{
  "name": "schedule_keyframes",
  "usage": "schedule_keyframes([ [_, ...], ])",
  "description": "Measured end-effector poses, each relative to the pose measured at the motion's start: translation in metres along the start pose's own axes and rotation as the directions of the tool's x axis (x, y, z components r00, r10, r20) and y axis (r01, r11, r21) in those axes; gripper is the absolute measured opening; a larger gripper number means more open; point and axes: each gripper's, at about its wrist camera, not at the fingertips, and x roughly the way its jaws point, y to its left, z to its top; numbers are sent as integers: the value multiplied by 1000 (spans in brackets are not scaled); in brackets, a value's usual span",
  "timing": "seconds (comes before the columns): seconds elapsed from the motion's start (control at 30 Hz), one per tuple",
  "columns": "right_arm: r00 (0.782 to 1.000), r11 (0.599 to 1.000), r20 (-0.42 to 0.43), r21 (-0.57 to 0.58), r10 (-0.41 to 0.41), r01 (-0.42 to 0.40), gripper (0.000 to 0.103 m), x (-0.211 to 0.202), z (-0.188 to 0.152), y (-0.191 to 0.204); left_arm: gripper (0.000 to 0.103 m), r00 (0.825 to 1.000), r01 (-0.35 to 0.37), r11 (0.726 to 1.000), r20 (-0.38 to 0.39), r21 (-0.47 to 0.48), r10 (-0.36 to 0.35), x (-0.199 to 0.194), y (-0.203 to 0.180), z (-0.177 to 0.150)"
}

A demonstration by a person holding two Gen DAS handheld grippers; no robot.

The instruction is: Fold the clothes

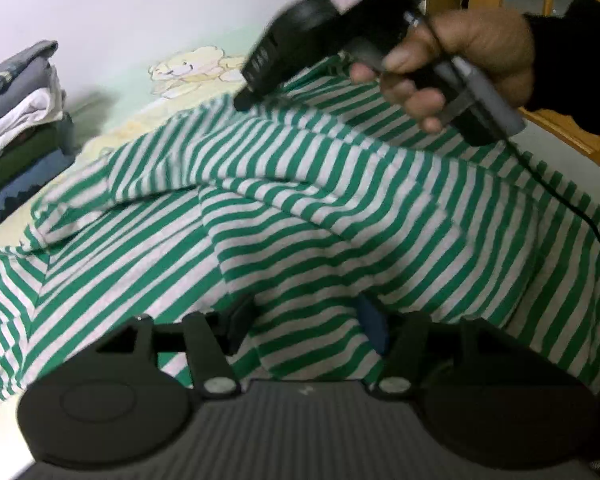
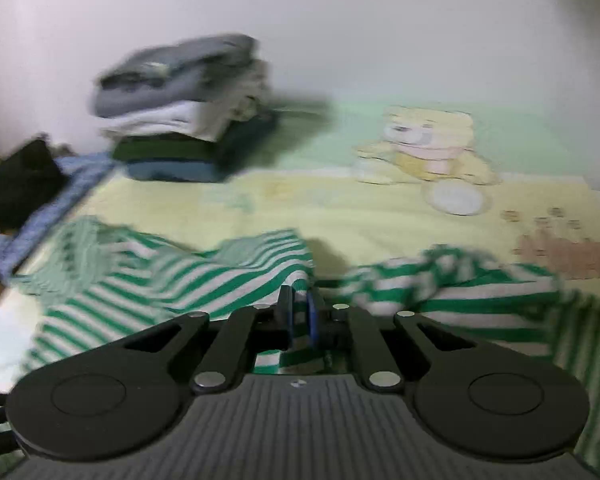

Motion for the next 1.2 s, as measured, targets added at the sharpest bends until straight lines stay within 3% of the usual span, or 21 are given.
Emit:
schedule_keyframes([
  [0.1,999,1000,-43,14,21,-21,15,14,-7,-7,67,1000,3,1000,-1,-14,-3,3,5,0],
  [0.13,999,1000,-31,13,21,-21,17,11,-8,-8,70,1000,3,1000,-2,-17,-3,5,7,0],
  [0.2,1000,999,9,37,-13,12,33,-2,-6,-8,71,1000,12,1000,-7,-26,-13,7,12,2],
  [0.27,998,997,58,74,-12,8,40,-21,-4,-8,71,999,30,999,-15,-39,-31,6,19,3],
  [0.37,994,993,71,73,85,-91,40,-40,-6,-4,70,1000,19,998,-7,-56,-20,5,35,9],
  [0.5,997,997,-18,5,76,-76,36,-27,-12,8,67,1000,13,993,12,-118,-11,9,73,25],
  [0.53,997,998,-37,4,62,-62,34,-20,-13,8,59,1000,15,990,19,-138,-13,11,84,29],
  [0.57,998,999,-49,13,40,-40,29,-12,-14,6,50,1000,3,989,20,-148,0,15,93,35],
  [0.67,999,999,-42,43,-5,7,9,4,-10,-6,49,998,59,967,18,-246,-57,22,128,42],
  [0.73,995,995,-38,45,-88,90,10,14,-4,-13,49,994,106,941,26,-323,-103,26,153,46],
  [0.77,993,992,-39,56,-111,113,10,18,-1,-18,49,995,95,937,24,-337,-92,30,160,47],
  [0.93,999,979,34,200,-35,27,12,1,9,-46,48,999,46,954,11,-296,-45,46,170,53],
  [1.03,994,983,49,164,-95,86,14,-20,5,-51,47,999,23,959,34,-282,-14,50,169,58],
  [1.13,990,984,-31,106,-137,140,14,-15,-4,-58,44,999,11,956,51,-293,5,56,175,65],
  [1.2,990,989,-63,80,-122,127,14,-4,-7,-58,43,999,-2,954,49,-301,18,62,180,72],
])
